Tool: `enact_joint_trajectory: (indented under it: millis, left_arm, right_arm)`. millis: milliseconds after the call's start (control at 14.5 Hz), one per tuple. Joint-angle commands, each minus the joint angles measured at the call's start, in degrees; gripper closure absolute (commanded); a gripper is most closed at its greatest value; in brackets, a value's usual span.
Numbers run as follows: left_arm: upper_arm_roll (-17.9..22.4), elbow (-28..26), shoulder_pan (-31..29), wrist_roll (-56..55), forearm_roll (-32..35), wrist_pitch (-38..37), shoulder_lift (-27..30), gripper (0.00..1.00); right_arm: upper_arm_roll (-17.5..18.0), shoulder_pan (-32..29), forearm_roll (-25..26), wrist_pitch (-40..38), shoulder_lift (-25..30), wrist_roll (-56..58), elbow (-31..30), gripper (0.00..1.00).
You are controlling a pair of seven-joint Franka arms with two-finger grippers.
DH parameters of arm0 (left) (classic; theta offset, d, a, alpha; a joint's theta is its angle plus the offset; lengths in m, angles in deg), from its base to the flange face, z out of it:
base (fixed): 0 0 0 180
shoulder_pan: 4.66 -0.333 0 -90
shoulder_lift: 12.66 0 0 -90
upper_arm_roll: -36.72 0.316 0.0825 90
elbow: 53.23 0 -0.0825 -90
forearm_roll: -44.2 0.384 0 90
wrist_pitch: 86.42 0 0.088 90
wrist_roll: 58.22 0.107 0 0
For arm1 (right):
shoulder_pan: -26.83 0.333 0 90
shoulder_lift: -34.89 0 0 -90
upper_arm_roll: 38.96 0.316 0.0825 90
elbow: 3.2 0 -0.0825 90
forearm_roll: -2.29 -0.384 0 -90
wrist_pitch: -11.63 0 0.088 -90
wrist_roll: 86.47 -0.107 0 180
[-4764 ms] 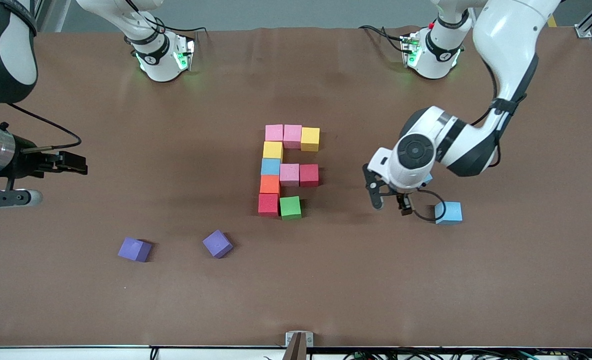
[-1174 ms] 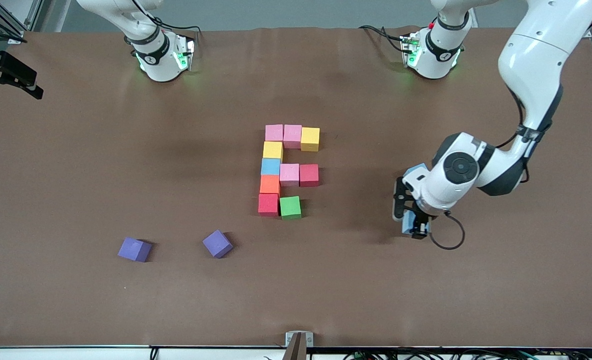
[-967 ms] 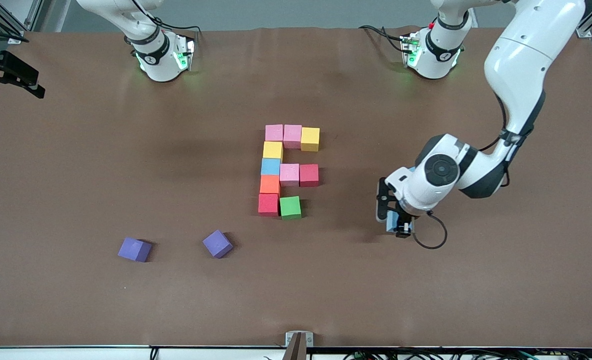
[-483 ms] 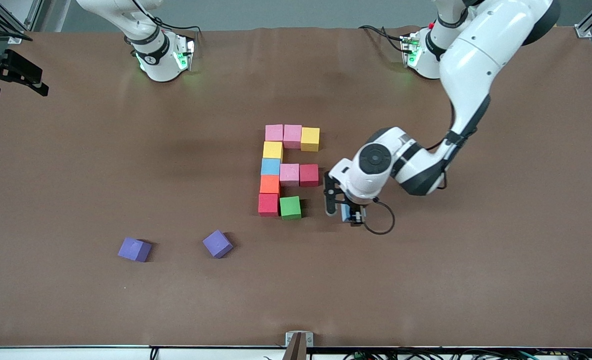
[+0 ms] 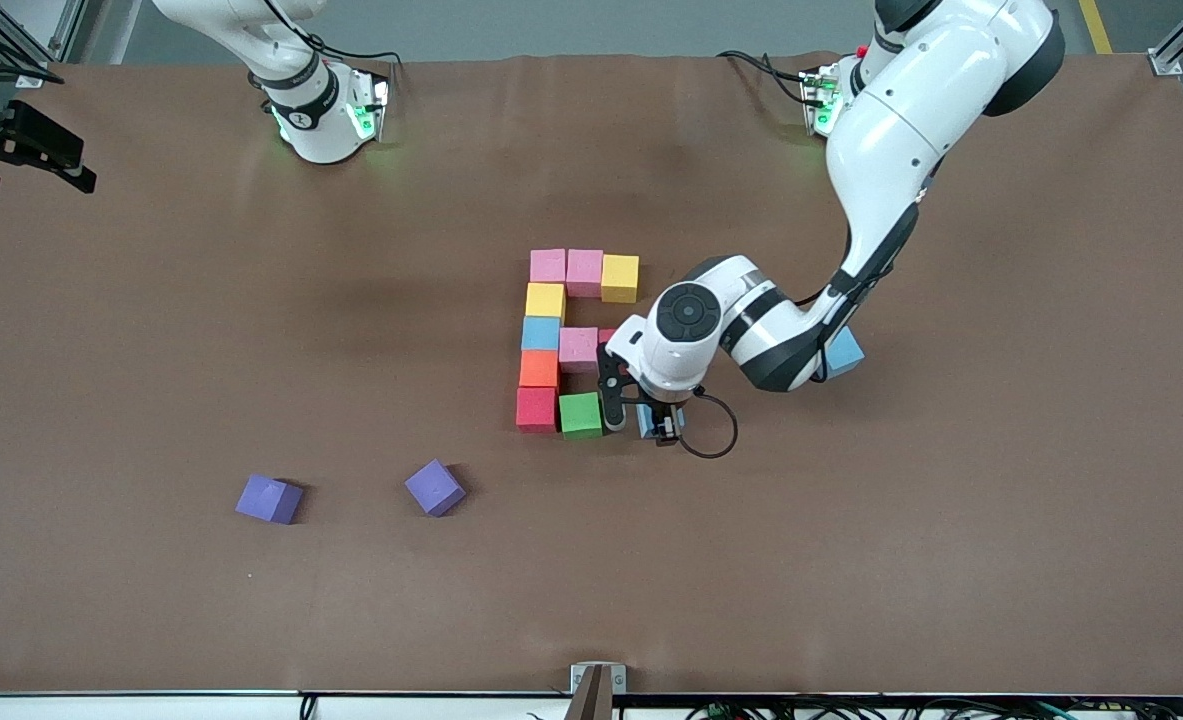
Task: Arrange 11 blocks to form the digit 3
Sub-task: 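Carry the cyan cube with the left gripper toward the green cube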
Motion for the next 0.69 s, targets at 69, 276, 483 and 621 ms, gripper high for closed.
enact_joint_trajectory:
  millis: [69, 276, 483, 621]
  left_arm:
    - [2.22, 3.72, 4.92, -3.14, -1.47, -1.27, -1.89, 0.81]
    - [2.57, 4.94, 7.21, -4.81, -1.38, -1.09, -2.6, 0.8]
    - [5.02, 5.56, 9.14, -4.81, -1.47, -0.74, -3.04, 0.8]
    - [5.21, 6.26, 9.5, -4.73, -1.38, -0.74, -3.91, 0.8]
  right_arm:
    - [-0.03, -0.04, 0.69, 0.24, 1.73, -0.41, -1.88, 0.0]
    - [-0.12, -0.13, 0.78, 0.86, 1.64, -0.41, -1.79, 0.0]
    - [-0.03, -0.04, 0.78, 0.95, 1.64, -0.41, -1.79, 0.0]
    - [0.15, 0.14, 0.69, 0.86, 1.73, -0.5, -1.79, 0.0]
